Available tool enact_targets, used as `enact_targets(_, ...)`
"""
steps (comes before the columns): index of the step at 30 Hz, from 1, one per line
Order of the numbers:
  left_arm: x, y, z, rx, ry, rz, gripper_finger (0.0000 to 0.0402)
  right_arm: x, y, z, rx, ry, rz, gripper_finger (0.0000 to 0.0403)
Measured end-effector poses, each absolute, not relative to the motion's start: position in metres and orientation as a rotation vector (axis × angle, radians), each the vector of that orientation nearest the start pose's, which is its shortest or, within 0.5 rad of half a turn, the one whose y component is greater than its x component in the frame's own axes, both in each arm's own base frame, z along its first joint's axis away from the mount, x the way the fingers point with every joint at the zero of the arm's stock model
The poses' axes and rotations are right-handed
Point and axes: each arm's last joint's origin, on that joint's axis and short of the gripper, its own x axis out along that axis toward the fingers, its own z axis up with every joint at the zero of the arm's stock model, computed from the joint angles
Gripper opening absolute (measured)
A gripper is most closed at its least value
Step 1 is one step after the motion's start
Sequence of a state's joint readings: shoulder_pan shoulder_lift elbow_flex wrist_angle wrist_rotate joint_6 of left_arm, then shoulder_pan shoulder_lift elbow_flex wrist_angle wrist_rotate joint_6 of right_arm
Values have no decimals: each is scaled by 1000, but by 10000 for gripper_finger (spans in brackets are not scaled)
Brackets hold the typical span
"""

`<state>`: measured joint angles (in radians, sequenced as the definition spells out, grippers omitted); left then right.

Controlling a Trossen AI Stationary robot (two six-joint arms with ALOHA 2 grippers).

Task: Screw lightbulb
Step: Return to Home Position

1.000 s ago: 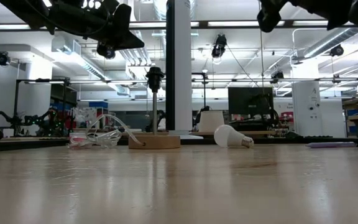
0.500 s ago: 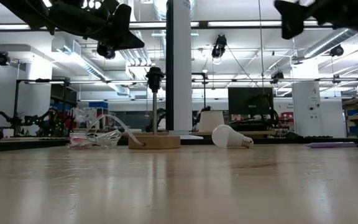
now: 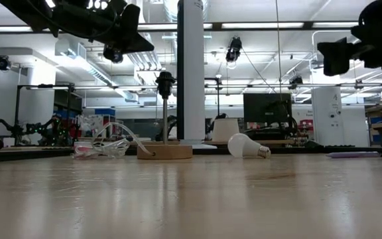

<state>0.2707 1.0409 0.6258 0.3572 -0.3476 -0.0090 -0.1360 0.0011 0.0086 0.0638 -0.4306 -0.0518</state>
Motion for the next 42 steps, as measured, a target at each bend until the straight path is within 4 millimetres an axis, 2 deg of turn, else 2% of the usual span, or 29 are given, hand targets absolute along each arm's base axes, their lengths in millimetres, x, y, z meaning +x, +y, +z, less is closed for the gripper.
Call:
enact_targets(4,219,71,282,-7,57,619,0,95,-1,173,-113,-82,288,292)
enact_targets(14,219,71,281,-6,62,618,0,96,-1,172,33,-55,292,310)
enact_targets(30,219,71,281,-6,64,618,0,98,-1,170,41,-26,291,293)
enact_targets(42,219,71,281,-6,64,618,0,98,-1,170,41,-26,291,311)
